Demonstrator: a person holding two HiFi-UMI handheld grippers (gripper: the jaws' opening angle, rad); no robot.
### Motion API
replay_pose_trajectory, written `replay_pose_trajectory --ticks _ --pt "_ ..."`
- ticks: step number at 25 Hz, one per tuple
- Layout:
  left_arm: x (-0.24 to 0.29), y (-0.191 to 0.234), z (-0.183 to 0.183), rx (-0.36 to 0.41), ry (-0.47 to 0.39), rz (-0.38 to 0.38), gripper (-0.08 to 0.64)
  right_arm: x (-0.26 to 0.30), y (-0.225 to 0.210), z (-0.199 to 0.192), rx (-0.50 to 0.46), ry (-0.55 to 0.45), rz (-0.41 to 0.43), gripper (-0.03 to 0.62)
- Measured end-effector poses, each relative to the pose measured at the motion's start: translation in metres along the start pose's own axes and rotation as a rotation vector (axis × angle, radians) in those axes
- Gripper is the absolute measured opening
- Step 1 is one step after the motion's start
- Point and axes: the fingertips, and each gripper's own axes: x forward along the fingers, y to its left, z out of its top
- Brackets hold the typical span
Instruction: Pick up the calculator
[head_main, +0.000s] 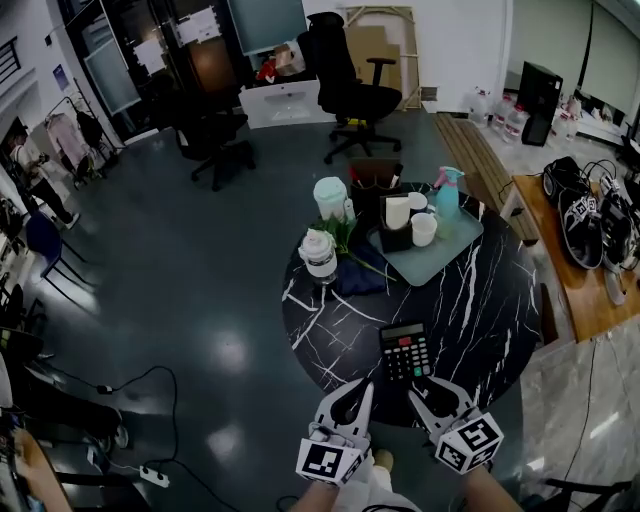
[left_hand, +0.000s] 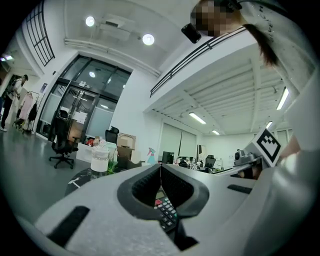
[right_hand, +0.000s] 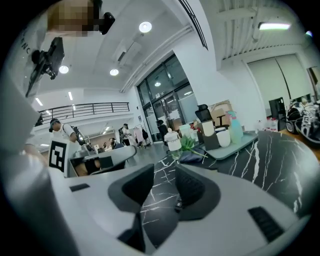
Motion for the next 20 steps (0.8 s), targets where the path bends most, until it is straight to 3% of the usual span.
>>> replay_pose_trajectory --ticks 7,12,20 --pt "0.009 0.024 -0.013 -0.014 0.02 0.012 0.008 0.043 -0.075 -0.021 -0.051 0.241 0.058 0.147" --pt "0.019 0.04 -0.019 -0.017 0.022 0.04 0.008 0.078 -0.129 -0.029 0.016 0.385 0.115 0.15" --pt "0.014 0.065 -0.045 -0.041 0.058 0.088 0.008 0.117 -0.159 -0.067 0.042 0.667 0.281 0.152"
